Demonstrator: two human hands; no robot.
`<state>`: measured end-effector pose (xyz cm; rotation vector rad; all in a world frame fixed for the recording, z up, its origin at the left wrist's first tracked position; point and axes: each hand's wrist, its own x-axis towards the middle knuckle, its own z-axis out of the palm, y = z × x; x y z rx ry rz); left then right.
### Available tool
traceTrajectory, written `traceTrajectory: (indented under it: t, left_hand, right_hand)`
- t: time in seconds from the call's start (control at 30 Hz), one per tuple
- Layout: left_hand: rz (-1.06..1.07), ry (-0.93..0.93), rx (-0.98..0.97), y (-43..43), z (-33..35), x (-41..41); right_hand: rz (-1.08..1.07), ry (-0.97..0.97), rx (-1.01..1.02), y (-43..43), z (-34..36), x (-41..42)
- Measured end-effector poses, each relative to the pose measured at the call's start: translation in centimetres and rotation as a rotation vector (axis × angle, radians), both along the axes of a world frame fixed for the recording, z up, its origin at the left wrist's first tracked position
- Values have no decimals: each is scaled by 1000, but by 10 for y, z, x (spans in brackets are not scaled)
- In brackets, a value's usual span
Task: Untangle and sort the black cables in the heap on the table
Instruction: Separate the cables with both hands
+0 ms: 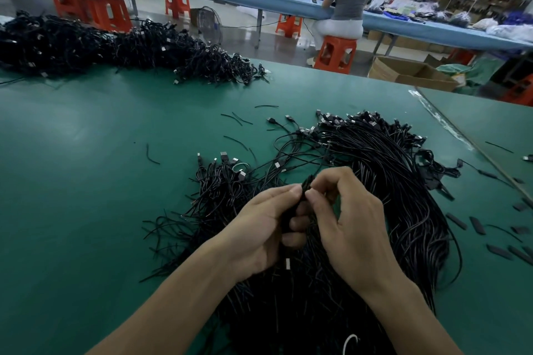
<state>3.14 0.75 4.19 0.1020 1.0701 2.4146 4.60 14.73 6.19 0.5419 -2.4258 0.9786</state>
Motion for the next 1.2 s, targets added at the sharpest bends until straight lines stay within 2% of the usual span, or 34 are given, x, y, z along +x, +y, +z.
traceTrajectory:
  t: [0.07, 0.13, 0.33, 0.5, 0.67, 0.77, 0.87, 0.97, 1.03, 1.13, 1.2]
  left_hand:
    - [75, 41, -3, 4, 2, 1]
    - [126, 72, -3, 6, 1, 2]
    - [144, 77, 16, 3, 3, 1]
    - [130, 66, -6, 1, 1, 1]
    - [175, 93, -62, 5, -5, 0]
    - [285, 137, -141, 13, -6, 2]
    - [388, 287, -216, 19, -9, 3]
    - [458, 415, -209, 16, -7, 3]
    - [499, 504, -296, 10, -8, 2]
    - [589, 730, -721, -4, -9, -4]
    - [568, 779, -860, -10, -7, -7]
  right_hand:
    - [-4, -27, -121, -3, 0, 2]
    - [3, -19, -131, -5, 0, 3]
    - [31, 135, 151, -3, 5, 2]
    - [39, 124, 183, -3, 7, 1]
    - [19, 24, -7, -5, 7, 3]
    - [7, -62, -293, -13, 1, 5]
    - [-9, -184, -583, -22, -3, 5]
    - [85, -371, -885, -24, -2, 4]
    - [169, -462, -1003, -20, -1, 3]
    - [126, -424, -945, -12, -3, 0]
    - [55, -337, -814, -9, -5, -1]
